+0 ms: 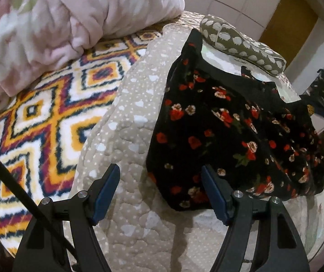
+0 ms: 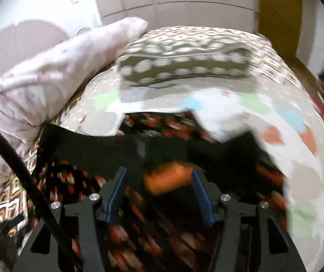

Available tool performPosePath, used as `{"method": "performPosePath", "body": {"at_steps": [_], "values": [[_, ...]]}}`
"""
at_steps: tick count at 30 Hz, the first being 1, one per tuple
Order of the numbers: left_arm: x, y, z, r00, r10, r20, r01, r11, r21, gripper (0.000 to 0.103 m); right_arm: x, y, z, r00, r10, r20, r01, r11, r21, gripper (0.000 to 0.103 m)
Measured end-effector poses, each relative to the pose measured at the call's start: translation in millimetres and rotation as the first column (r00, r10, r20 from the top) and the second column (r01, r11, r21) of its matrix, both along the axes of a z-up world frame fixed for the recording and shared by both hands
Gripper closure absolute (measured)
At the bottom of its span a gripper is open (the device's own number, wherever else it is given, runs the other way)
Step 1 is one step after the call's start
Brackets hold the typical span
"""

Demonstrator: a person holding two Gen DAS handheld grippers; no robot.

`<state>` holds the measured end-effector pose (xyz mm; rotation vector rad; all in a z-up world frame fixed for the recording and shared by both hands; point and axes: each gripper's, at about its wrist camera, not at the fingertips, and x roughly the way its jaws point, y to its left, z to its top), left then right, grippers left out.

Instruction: Fold large clothes

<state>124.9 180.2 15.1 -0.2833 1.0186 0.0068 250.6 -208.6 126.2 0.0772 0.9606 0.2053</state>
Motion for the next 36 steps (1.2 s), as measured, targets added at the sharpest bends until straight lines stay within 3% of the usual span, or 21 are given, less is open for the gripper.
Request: {"method": "performPosePath", "body": {"at_steps": [2,6,9,16,17,18,19,22,23,27,29,30,32,34,36], "values": [[-6.1,0.3,5.4,1.000,0.006,0.015,-0.006,1.000,-0.016,0.030,-34.9,-50.2,5.6,0.999,-0.053,0.012,0.053,0.999,0.006,0.027],[-17.5,-6.4,17.1,0.999,0.009,0.033,-0.009,1.000,-0.009,0.030,-93.4,-124.4,-4.6,0.989,-0.149,0.000,0.149,0.989,0.014,0.023],[-26.9,-18.4,27.9,0.999,0.000,0.046,-0.001,1.000,0.007,0.030,-121.1,-162.2,-30.6,0.979,-0.198,-0.047,0.201,0.976,0.087,0.021],[-43.7,-45.1,37.2,1.000,-0.006,0.029,0.006,1.000,0.009,0.030,-126.2,-161.2,-92.6,0.973,-0.174,-0.149,0.219,0.899,0.378,0.020],[-46.0,-48.3,38.7,1.000,-0.005,0.025,0.005,1.000,0.011,0.030,-123.4,-156.8,-98.7,0.974,-0.166,-0.155,0.217,0.878,0.427,0.027],[-47.8,-50.5,40.0,1.000,-0.005,0.023,0.004,1.000,0.019,0.030,-122.0,-153.0,-101.0,0.976,-0.147,-0.163,0.207,0.866,0.455,0.041],[-50.0,-53.1,42.7,1.000,-0.005,0.024,0.004,0.999,0.035,0.030,-120.0,-150.9,-101.4,0.977,-0.127,-0.173,0.196,0.855,0.480,0.074],[-55.2,-56.3,53.2,0.999,-0.007,0.039,0.004,0.997,0.077,0.030,-127.9,-168.2,-78.3,0.981,-0.150,-0.124,0.192,0.847,0.495,0.084],[-55.4,-56.1,55.5,0.999,-0.006,0.043,0.003,0.996,0.085,0.030,-135.2,-182.1,-67.6,0.980,-0.175,-0.096,0.200,0.849,0.489,0.095],[-46.9,-57.5,52.9,0.999,-0.006,0.032,0.003,0.996,0.095,0.030,-149.7,-224.9,-73.0,0.948,-0.293,-0.126,0.319,0.845,0.429,0.100],[-36.1,-63.7,47.0,1.000,-0.017,0.015,0.015,0.996,0.093,0.030,-152.9,-228.4,-81.6,0.933,-0.324,-0.158,0.359,0.873,0.329,0.101],[-33.4,-67.0,45.8,1.000,-0.022,0.015,0.020,0.996,0.092,0.030,-156.2,-230.0,-81.9,0.930,-0.333,-0.158,0.367,0.873,0.322,0.100],[-22.8,-74.0,43.2,0.999,-0.031,0.014,0.030,0.996,0.086,0.030,-164.5,-232.2,-68.8,0.928,-0.354,-0.115,0.371,0.862,0.345,0.099],[-10.3,-80.6,39.7,0.999,-0.040,0.012,0.038,0.996,0.085,0.030,-163.6,-219.5,-46.7,0.939,-0.341,-0.050,0.338,0.880,0.335,0.098],[0.6,-87.6,35.1,0.999,-0.046,0.017,0.043,0.992,0.119,0.030,-157.6,-199.9,-26.4,0.956,-0.294,-0.001,0.281,0.913,0.295,0.085]]}}
